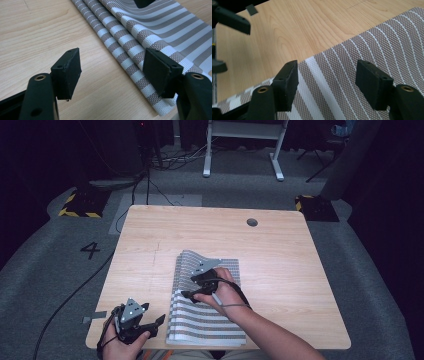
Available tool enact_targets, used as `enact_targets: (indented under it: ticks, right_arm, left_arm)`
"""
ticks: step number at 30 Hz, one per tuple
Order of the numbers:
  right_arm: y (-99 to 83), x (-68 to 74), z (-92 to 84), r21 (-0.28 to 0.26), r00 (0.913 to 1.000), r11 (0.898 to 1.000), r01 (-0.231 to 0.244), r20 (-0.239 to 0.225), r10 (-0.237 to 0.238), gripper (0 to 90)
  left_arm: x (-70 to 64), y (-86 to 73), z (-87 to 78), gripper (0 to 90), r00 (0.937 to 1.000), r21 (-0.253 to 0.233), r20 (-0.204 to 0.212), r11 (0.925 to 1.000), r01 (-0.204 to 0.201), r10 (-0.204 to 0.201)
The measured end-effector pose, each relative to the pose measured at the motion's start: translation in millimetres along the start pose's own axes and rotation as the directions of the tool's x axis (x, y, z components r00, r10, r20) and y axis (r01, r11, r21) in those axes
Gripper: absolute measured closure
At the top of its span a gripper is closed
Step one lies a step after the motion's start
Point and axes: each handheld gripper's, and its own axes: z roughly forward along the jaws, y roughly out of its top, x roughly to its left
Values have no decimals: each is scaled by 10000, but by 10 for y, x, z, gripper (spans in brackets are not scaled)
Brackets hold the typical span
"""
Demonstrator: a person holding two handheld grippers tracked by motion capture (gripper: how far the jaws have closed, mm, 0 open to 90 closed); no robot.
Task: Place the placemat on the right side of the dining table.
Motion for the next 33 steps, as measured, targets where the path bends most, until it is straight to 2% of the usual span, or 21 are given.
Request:
enact_targets:
  ticks: [4,8,16,18,19,21,24,27,28,29,30,33]
  right_arm:
    - [90,67,113,376,9996,9991,-191,229,183,320]
    - [139,122,221,482,9973,9982,360,621,-390,284]
    - [171,202,366,866,9933,9960,238,1107,-334,240]
    - [161,209,417,1095,9917,9933,369,1185,-499,210]
    - [148,208,452,1112,9909,9920,591,1139,-718,205]
    - [117,220,499,1181,9907,9908,657,1110,-789,161]
    - [71,228,554,1044,9904,9940,317,1308,-453,126]
    - [45,205,566,909,9926,9957,186,1180,-293,135]
    - [43,198,554,936,9938,9956,-90,1108,-14,150]
    - [43,183,544,900,9948,9958,-155,1012,64,153]
    - [43,176,532,935,9952,9950,-349,945,260,159]
    - [43,136,512,877,9961,9945,-575,714,513,207]
  left_arm:
    - [28,-22,-7,312,9999,58,-149,10000,22,-21]
    - [40,-36,-6,312,9997,107,-249,9999,41,-38]
    - [57,-51,1,313,9994,178,-352,9998,21,-15]
    - [69,-57,-1,312,9995,214,-318,9998,27,-21]
    - [77,-60,-5,312,9992,177,-398,9998,51,-44]
    - [109,-67,-13,309,9989,230,-463,9997,3,8]
    - [163,-91,-23,307,9978,322,-660,9995,43,-21]
    - [220,-129,-27,305,9970,274,-751,9994,228,-207]
    - [236,-137,-31,304,9969,286,-762,9993,232,-209]
    - [251,-145,-30,304,9968,302,-772,9993,225,-201]
    - [253,-150,-26,303,9963,186,-787,9991,372,-356]
    - [284,-161,-22,301,9964,223,-805,9994,270,-251]
